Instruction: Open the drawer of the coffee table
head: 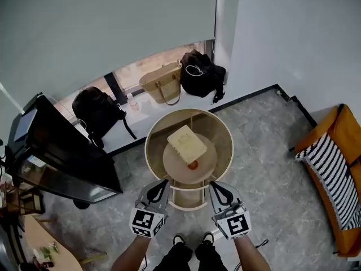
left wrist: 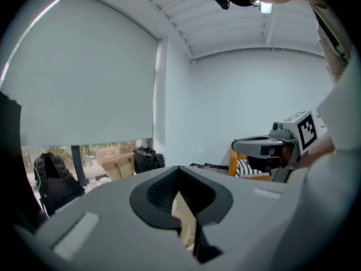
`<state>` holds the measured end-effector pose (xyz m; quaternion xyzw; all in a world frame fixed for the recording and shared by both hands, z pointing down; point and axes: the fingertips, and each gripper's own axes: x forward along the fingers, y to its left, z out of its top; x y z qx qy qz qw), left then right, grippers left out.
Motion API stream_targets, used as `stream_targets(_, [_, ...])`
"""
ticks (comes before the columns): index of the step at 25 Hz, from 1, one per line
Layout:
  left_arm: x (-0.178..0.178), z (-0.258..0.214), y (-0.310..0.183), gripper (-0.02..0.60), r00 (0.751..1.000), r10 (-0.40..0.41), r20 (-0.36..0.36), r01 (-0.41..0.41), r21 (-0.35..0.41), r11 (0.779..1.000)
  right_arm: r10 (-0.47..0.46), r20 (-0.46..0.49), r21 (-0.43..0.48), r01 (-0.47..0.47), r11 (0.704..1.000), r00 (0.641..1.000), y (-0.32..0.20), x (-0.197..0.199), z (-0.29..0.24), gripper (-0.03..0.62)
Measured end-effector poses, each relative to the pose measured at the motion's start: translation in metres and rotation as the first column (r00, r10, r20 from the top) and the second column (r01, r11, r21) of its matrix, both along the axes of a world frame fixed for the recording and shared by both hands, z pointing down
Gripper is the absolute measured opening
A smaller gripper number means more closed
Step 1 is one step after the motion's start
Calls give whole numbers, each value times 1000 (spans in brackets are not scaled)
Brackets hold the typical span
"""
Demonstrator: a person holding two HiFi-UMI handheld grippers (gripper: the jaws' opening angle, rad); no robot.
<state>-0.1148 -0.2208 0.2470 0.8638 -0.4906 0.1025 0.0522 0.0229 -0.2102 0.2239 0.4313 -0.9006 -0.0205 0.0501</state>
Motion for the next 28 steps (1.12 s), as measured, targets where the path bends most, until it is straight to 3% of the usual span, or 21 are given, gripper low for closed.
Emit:
stream_targets(5, [0, -105, 13, 6, 999, 18, 26, -19, 27, 999, 21, 7, 31, -21, 999, 1000, 8, 4, -105, 6])
stream_targets(12, [-6, -179, 33, 6, 999, 7, 34, -8, 38, 999, 3, 47, -21, -2, 1000, 999, 25, -5, -177, 6])
stream_targets(23, [-15, -228, 36, 6, 999, -15, 33, 12, 76, 997, -25, 5, 35, 25, 999, 1000, 20, -13, -228, 6])
stream_targets(28, [-15, -236, 32, 6, 1000, -10, -4, 11, 75, 997, -19, 24, -9, 19, 1000, 1000, 25, -12, -226, 6])
